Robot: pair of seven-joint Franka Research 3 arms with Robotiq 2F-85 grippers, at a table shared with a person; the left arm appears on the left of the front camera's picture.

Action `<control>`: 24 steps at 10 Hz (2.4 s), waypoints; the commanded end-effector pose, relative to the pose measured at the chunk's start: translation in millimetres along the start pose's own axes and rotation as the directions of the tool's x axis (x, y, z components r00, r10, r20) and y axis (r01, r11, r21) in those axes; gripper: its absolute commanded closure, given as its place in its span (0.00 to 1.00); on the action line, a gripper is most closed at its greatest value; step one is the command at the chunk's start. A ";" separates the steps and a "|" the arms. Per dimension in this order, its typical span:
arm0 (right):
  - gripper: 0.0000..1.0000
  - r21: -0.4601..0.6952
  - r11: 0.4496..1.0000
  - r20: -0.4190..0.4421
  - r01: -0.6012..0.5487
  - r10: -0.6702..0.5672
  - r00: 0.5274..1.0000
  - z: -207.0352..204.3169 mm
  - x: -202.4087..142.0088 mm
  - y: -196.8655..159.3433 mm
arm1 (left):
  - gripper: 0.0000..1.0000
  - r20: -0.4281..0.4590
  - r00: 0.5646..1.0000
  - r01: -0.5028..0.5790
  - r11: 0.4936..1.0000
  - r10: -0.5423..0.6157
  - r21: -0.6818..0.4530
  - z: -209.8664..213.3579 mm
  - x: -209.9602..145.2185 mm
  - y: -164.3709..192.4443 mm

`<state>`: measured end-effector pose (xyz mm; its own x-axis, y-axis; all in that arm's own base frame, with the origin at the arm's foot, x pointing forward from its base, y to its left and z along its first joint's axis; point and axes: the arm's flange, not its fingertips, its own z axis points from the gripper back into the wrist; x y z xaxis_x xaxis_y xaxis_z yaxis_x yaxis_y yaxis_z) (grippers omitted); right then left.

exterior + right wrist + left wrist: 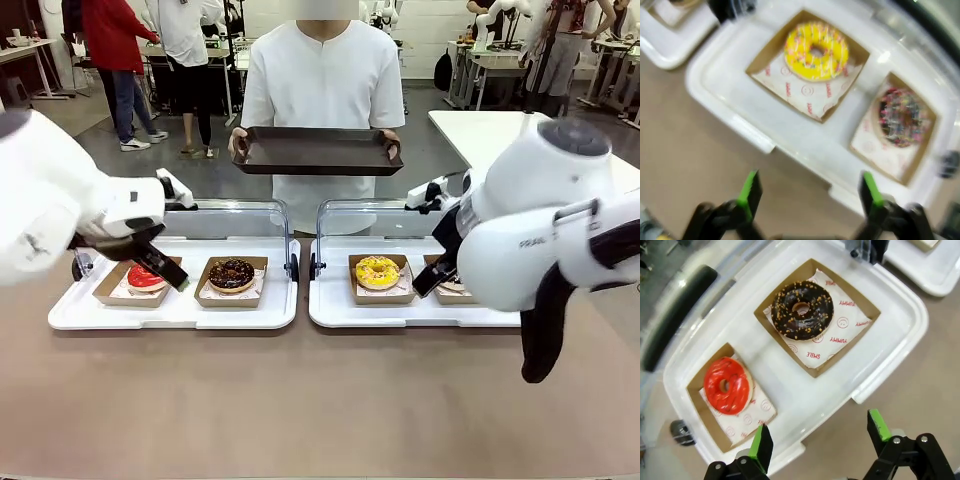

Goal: Provide the desired donut to the person.
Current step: Pick up and lift the Paper togo box containing the Donut pointed at by the person.

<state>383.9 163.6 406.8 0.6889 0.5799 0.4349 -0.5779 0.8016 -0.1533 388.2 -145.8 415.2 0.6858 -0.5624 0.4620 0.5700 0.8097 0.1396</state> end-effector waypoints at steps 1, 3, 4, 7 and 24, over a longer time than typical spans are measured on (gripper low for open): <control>0.00 -0.035 0.999 -0.021 -0.001 0.000 1.000 86.7 8.5 13.3 | 0.00 -0.008 0.999 0.053 0.999 -0.053 0.011 88.1 6.8 3.2; 0.00 -0.098 0.995 0.006 -0.013 0.013 1.000 164.1 6.5 24.5 | 0.00 0.001 0.998 0.066 0.997 -0.066 0.051 151.8 10.4 4.5; 0.00 -0.118 0.993 0.028 -0.009 0.013 1.000 197.7 9.9 29.5 | 0.00 0.013 0.998 0.058 0.996 -0.059 0.071 177.4 17.1 8.5; 0.00 -0.195 0.981 0.047 0.005 0.004 0.999 225.0 11.4 39.5 | 0.00 0.060 0.997 0.037 0.987 -0.047 0.155 206.3 24.5 9.4; 0.00 0.731 0.556 0.488 -0.395 -0.022 0.872 184.8 -103.4 -224.8 | 0.00 0.587 0.787 0.520 0.714 -0.188 -0.468 171.0 -47.2 157.7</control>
<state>366.0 -112.3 552.9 0.4120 0.4334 0.8015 -0.9056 0.0976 0.4127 379.6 42.7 565.1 0.1722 -0.5039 0.8464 0.9817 0.1583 -0.1055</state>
